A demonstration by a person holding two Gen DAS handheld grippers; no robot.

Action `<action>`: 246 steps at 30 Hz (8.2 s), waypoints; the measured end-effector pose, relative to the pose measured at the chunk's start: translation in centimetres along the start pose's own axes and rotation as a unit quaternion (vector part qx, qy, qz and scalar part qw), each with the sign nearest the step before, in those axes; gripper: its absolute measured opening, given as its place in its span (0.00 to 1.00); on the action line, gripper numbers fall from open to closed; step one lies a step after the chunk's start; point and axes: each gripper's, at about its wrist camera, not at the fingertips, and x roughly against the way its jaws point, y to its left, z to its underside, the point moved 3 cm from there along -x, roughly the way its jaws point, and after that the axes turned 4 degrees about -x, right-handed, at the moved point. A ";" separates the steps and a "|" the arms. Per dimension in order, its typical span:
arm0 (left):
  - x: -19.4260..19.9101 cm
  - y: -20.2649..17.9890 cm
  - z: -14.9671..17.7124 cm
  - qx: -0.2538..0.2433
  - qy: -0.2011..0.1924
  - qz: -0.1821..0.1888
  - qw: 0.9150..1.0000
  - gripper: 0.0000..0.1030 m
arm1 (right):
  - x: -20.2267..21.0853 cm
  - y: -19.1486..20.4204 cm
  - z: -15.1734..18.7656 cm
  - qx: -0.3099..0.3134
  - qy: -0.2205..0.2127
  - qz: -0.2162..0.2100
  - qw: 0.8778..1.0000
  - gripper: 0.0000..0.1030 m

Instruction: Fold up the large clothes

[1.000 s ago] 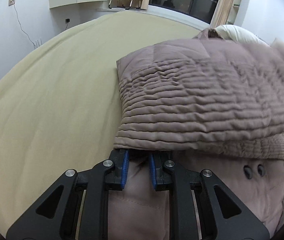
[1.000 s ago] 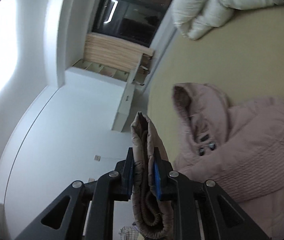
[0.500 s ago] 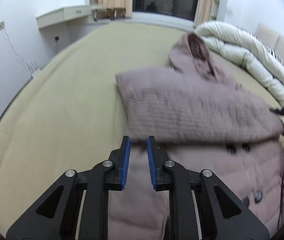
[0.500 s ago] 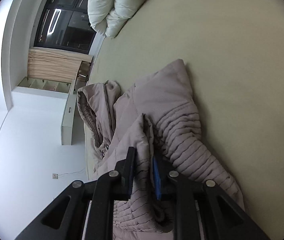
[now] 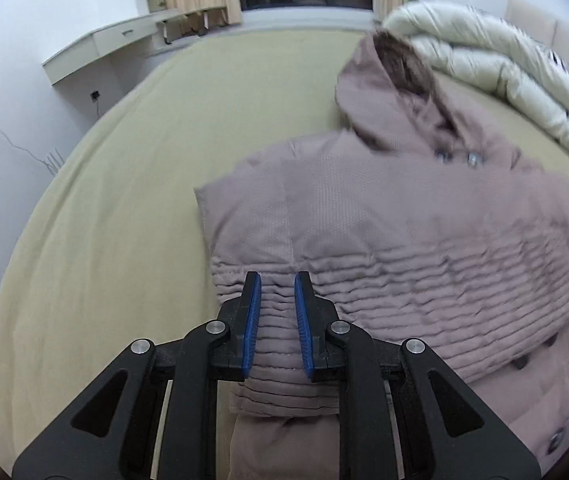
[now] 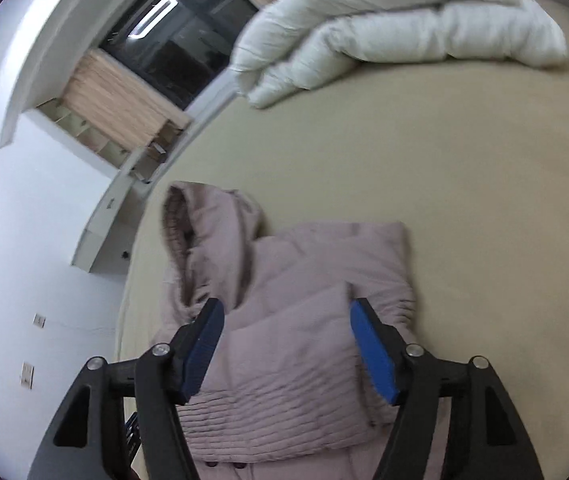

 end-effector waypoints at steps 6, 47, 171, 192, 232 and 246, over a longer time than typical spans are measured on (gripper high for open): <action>-0.3 -0.5 -2.1 0.031 0.018 0.052 0.998 0.16 | -8.3 1.3 5.2 0.092 0.122 0.030 0.988 0.69; -12.6 -10.0 -25.8 0.015 -0.038 0.078 0.996 0.08 | -23.2 16.5 -5.5 0.272 0.037 0.079 0.958 0.86; 38.2 10.4 39.8 0.057 0.117 0.090 0.987 0.79 | 23.4 -9.4 28.4 0.144 0.011 0.133 0.980 1.00; 35.1 10.2 43.2 0.033 0.205 0.124 0.970 0.75 | 25.3 -17.4 29.2 0.072 0.123 0.101 0.985 0.92; 41.4 10.2 33.4 0.137 0.114 0.256 0.950 0.04 | 28.0 -8.7 26.1 0.076 0.102 -0.118 0.985 0.09; 40.7 15.2 14.1 0.164 -0.032 0.259 0.951 0.04 | 22.7 3.7 10.5 0.107 -0.014 -0.172 0.979 0.08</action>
